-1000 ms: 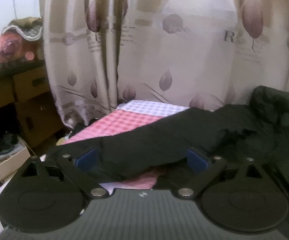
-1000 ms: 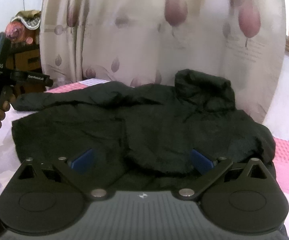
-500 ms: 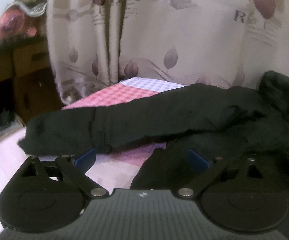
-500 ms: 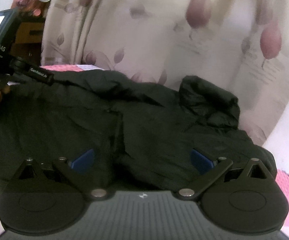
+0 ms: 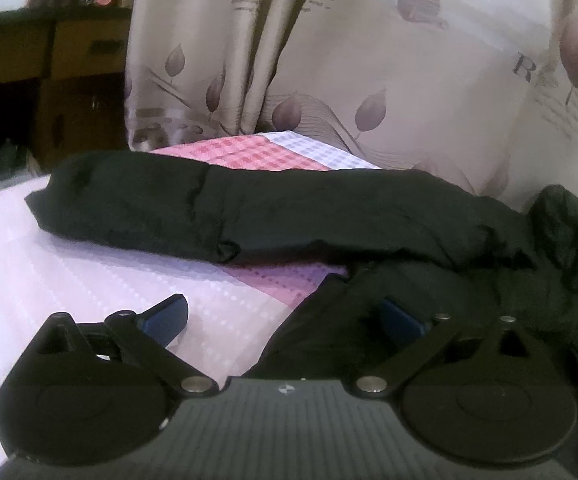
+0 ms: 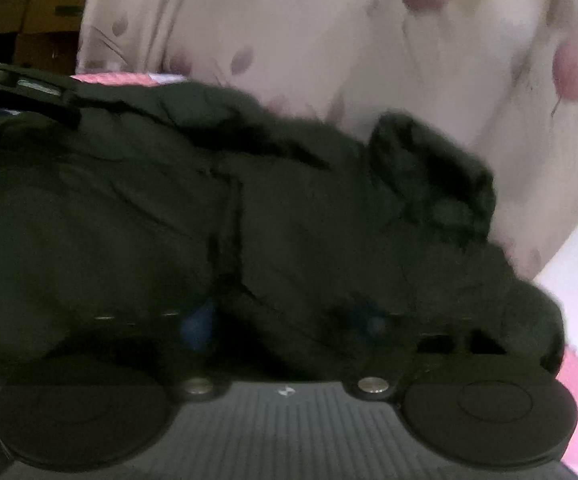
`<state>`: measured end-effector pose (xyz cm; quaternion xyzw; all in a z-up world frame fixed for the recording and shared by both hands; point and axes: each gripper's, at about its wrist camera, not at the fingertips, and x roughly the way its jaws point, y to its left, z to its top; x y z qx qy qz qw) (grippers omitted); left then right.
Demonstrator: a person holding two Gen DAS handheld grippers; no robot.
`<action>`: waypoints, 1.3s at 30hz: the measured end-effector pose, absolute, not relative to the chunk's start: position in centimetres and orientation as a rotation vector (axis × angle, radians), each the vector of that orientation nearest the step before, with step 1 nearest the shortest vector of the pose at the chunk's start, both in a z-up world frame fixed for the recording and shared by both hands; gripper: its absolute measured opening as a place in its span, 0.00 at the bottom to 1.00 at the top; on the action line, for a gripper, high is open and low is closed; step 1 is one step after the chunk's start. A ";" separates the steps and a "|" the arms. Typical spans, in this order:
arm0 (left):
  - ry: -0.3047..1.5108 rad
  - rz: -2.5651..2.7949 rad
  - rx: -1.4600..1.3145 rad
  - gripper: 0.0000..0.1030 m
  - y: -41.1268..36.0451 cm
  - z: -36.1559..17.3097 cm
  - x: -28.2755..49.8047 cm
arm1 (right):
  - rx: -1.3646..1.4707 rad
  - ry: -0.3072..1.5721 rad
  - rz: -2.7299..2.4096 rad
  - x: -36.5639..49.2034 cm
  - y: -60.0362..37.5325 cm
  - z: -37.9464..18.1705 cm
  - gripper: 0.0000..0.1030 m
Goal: Fold large clothes
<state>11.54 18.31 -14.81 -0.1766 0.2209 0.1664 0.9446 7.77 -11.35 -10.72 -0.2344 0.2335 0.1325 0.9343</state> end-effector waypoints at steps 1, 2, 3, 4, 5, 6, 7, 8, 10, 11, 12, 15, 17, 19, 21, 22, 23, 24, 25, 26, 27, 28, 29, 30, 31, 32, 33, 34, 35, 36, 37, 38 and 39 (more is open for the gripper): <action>0.452 0.340 -0.369 0.98 18.4 -14.9 11.5 | -0.483 0.486 0.268 8.1 -11.6 -10.7 0.51; 0.451 0.342 -0.377 0.98 18.4 -14.9 11.5 | -0.506 0.482 0.264 8.3 -11.7 -10.7 0.39; 0.449 0.345 -0.384 0.99 18.5 -14.9 11.5 | -0.534 0.476 0.261 8.4 -11.9 -10.4 0.31; 0.446 0.348 -0.389 0.99 18.6 -14.9 11.4 | -0.550 0.465 0.253 8.4 -12.1 -10.1 0.24; 0.445 0.349 -0.393 0.99 18.7 -14.9 11.3 | -0.568 0.442 0.238 8.4 -12.6 -9.6 0.21; 0.445 0.351 -0.397 1.00 18.7 -14.9 11.3 | -0.585 0.410 0.217 8.4 -13.4 -8.8 0.19; 0.445 0.351 -0.400 1.00 18.8 -14.9 11.3 | -0.591 0.376 0.192 8.3 -14.6 -7.7 0.18; 0.444 0.352 -0.402 1.00 18.8 -14.9 11.2 | -0.587 0.350 0.155 8.4 -15.9 -6.5 0.18; 0.443 0.353 -0.404 1.00 18.9 -14.9 11.2 | -0.568 0.296 0.065 8.4 -19.5 -4.0 0.18; 0.443 0.354 -0.405 1.00 18.9 -14.9 11.2 | -0.558 0.275 0.012 8.4 -21.7 -2.7 0.18; 0.444 0.354 -0.405 1.00 18.9 -14.9 11.2 | -0.540 0.263 -0.037 8.4 -24.0 -1.4 0.18; 0.444 0.354 -0.403 1.00 18.9 -14.9 11.1 | -0.490 0.237 -0.193 8.3 -31.2 1.8 0.18; 0.443 0.351 -0.404 1.00 19.0 -14.9 11.1 | -0.453 0.239 -0.290 8.2 -36.0 3.2 0.18; 0.445 0.353 -0.402 1.00 19.0 -14.9 11.1 | -0.406 0.249 -0.372 8.0 -40.5 4.3 0.18; 0.446 0.354 -0.400 1.00 19.0 -14.9 11.1 | -0.377 0.259 -0.446 7.8 -44.5 4.5 0.18; 0.447 0.353 -0.399 1.00 19.1 -14.9 11.1 | -0.362 0.265 -0.483 7.6 -46.2 4.5 0.18; 0.448 0.354 -0.399 1.00 19.1 -14.9 11.1 | -0.349 0.267 -0.520 7.4 -47.9 4.4 0.18; 0.448 0.356 -0.398 1.00 19.0 -14.9 11.1 | -0.337 0.269 -0.558 7.0 -49.5 4.3 0.18; 0.450 0.357 -0.395 1.00 19.0 -14.9 11.2 | -0.323 0.273 -0.594 6.6 -51.2 3.9 0.18; 0.451 0.358 -0.393 1.00 18.9 -14.9 11.2 | -0.308 0.282 -0.626 6.5 -52.7 3.3 0.18; 0.452 0.358 -0.393 1.00 19.0 -14.9 11.2 | -0.287 0.296 -0.655 6.4 -54.2 2.7 0.18; 0.452 0.358 -0.392 1.00 19.0 -14.9 11.2 | -0.261 0.316 -0.680 6.1 -55.8 1.8 0.18; 0.452 0.358 -0.392 1.00 19.0 -14.9 11.2 | -0.237 0.341 -0.699 6.1 -57.2 0.9 0.18; 0.452 0.357 -0.391 1.00 19.0 -14.9 11.2 | -0.218 0.369 -0.714 6.1 -58.5 -0.3 0.18; 0.453 0.357 -0.389 1.00 19.0 -14.9 11.2 | -0.195 0.402 -0.722 6.1 -59.6 -1.5 0.18; 0.454 0.356 -0.388 1.00 19.1 -14.9 11.2 | -0.158 0.428 -0.717 6.6 -60.7 -2.7 0.18; 0.454 0.354 -0.387 1.00 19.1 -14.9 11.2 | -0.119 0.448 -0.711 6.7 -61.6 -4.0 0.22; 0.453 0.353 -0.386 1.00 19.1 -14.9 11.2 | -0.073 0.483 -0.703 6.9 -62.6 -5.2 0.27; 0.454 0.351 -0.385 1.00 19.0 -14.9 11.2 | -0.025 0.504 -0.690 6.9 -63.3 -6.3 0.40; 0.454 0.348 -0.383 1.00 19.0 -14.9 11.2 | 0.024 0.513 -0.685 6.9 -63.7 -7.2 0.62; 0.459 0.336 -0.375 1.00 19.0 -14.8 11.3 | 0.069 0.503 -0.696 6.2 -64.1 -8.1 0.70; 0.469 0.323 -0.361 0.99 18.9 -14.6 11.5 | 0.115 0.472 -0.697 5.6 -64.6 -8.3 0.74; 0.486 0.302 -0.335 0.98 18.9 -14.3 11.4 | 0.155 0.431 -0.684 4.7 -64.0 -8.5 0.74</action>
